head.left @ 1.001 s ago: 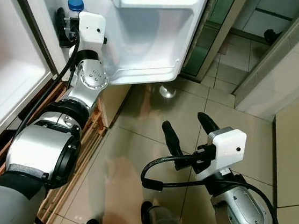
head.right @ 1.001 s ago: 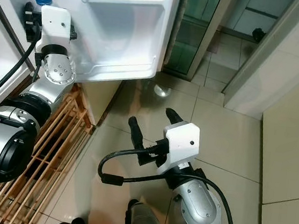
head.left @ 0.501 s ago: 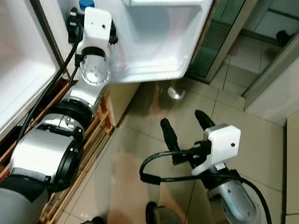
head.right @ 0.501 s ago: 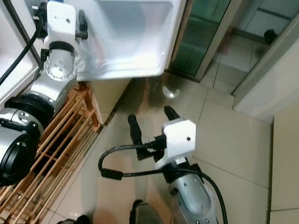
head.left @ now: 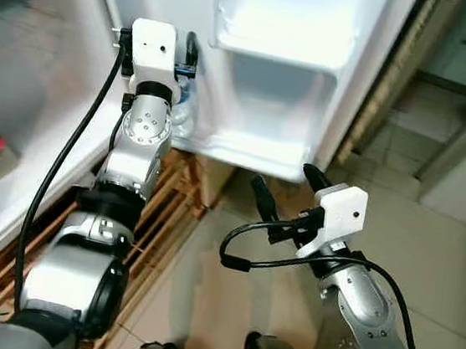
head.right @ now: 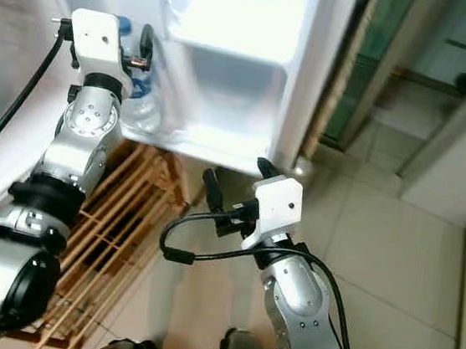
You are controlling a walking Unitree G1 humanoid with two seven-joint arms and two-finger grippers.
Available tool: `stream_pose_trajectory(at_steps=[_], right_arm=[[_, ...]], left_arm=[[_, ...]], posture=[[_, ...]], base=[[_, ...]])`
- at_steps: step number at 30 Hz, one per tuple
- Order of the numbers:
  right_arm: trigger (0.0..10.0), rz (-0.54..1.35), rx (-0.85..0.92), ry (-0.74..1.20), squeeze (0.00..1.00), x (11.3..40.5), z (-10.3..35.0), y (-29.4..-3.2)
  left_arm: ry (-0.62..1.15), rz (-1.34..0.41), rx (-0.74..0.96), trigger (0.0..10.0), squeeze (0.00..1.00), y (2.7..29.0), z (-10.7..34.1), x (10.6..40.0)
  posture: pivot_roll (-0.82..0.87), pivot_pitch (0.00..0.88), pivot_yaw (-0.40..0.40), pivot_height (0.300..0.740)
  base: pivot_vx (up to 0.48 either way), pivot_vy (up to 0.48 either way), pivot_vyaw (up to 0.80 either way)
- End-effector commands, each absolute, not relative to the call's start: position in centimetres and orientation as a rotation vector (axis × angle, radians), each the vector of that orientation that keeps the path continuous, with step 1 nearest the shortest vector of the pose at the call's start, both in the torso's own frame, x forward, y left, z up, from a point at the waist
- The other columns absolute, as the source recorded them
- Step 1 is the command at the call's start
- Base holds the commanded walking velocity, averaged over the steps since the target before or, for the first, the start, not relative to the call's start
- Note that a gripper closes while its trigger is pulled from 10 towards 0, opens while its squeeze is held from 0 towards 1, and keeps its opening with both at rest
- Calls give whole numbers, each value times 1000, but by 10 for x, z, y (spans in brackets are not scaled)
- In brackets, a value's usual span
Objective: Restocking fridge
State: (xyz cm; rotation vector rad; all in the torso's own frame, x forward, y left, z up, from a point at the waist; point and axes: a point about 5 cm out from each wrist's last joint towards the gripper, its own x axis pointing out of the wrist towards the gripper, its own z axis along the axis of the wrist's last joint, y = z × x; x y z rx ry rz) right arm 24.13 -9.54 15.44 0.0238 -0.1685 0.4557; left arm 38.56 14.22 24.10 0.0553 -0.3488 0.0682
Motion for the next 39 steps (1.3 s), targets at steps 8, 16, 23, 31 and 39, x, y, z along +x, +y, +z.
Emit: stream_pose_trajectory(at_steps=[8, 16, 23, 31, 39], right_arm=[[10000, 455, 6, -197, 20, 249, 150, -104], [10000, 459, 10, -217, 20, 253, 151, -103], [10000, 316, 127, -54, 12, 264, 117, -117], [10000, 355, 7, 44, 4, 268, 99, -135], [10000, 422, -15, 34, 12, 270, 95, -131]], left_arm=[[-327, -228, 10, 10000, 0, 147, 251, 340], [-295, -454, -47, 10000, 0, 134, 221, 308], [-129, -291, 29, 10000, 0, 146, 155, 282], [-19, -43, -25, 10000, 0, 169, 122, 258], [-90, -72, -33, 10000, 0, 164, 133, 266]], posture=[[-221, 0, 99, 740], [-197, 0, 92, 740], [-174, 0, 76, 740], [-92, 0, -25, 740], [-103, 0, -2, 740]], base=[[0, 0, 0], [0, 0, 0], [0, 0, 0], [0, 0, 0], [0, -336, 198]])
